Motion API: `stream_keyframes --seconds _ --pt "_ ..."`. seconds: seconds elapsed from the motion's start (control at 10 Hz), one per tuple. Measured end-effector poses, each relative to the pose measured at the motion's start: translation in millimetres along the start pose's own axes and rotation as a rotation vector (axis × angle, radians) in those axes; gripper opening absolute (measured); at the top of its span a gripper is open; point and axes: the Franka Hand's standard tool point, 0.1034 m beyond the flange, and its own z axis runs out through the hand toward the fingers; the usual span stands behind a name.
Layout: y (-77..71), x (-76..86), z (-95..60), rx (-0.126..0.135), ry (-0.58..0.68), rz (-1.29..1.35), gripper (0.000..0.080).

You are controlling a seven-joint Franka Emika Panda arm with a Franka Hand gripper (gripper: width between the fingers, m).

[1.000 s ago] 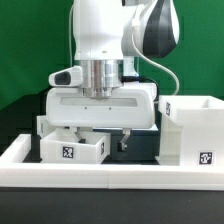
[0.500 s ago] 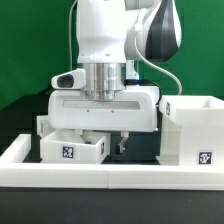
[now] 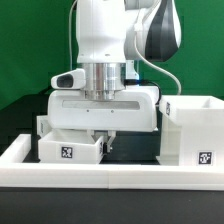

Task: Assemble drawer

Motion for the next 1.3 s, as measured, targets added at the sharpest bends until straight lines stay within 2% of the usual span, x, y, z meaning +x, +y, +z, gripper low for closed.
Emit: stream_keyframes --seconds 0.5,0.8,1.0,1.3 --pt "-1.4 0.6 -1.5 0.000 0.002 -0.011 0.0040" --pt "-13.7 4.1 -26.9 0.006 0.006 -0.221 0.0041" --pt "-16.9 6.2 -34.2 0.019 -0.014 -0.227 0.0041" --pt "-14.7 4.5 -31.5 0.018 -0.018 -0.285 0.0041"
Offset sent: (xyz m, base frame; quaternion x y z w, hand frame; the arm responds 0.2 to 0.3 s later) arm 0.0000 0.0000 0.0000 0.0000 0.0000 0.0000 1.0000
